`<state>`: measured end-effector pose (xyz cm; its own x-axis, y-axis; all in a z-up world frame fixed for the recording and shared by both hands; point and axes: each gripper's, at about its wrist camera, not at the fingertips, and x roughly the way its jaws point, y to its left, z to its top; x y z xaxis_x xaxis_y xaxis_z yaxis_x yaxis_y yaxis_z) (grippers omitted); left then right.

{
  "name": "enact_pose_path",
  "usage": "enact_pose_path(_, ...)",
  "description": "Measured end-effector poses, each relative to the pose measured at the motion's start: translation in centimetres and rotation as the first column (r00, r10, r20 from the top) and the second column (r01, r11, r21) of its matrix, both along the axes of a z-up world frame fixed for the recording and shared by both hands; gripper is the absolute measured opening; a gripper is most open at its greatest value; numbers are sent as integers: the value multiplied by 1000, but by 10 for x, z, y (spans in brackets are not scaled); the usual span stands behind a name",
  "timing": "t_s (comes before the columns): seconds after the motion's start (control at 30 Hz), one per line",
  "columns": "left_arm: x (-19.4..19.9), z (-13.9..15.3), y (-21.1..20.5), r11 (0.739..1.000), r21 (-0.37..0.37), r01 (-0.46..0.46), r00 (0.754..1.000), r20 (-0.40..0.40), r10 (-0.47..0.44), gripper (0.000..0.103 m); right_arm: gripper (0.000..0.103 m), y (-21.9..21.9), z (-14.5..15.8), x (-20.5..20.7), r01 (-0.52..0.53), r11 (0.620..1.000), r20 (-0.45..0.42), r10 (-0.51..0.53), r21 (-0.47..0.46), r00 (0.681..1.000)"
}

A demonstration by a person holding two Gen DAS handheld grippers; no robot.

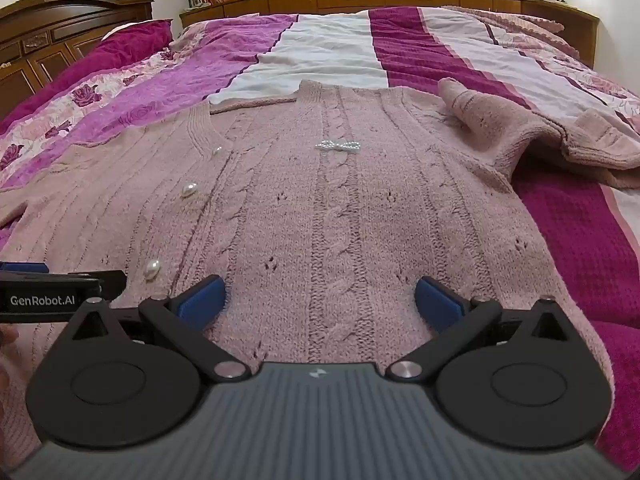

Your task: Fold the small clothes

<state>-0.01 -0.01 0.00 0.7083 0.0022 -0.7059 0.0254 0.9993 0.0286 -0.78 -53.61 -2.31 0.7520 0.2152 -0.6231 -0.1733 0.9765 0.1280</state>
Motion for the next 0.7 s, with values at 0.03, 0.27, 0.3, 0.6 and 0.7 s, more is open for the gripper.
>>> enact_pose_path(0.03,0,0,0,1000,-1,0,1000,-1,0,103,103,0,0,0,0,1000,1,0,-1,1000)
enact_pose_path(0.27,0,0,0,1000,-1,0,1000,-1,0,103,103,1,0,0,0,1000,1,0,-5,1000)
enact_pose_path(0.3,0,0,0,1000,-1,0,1000,-2,0,103,103,1,0,0,0,1000,1,0,-4,1000)
enact_pose_path(0.6,0,0,0,1000,-1,0,1000,-1,0,103,103,1,-1,0,0,1000,3,0,-10,1000)
enact_pose_path(0.7,0,0,0,1000,-1,0,1000,-1,0,103,103,1,-1,0,0,1000,3,0,-10,1000)
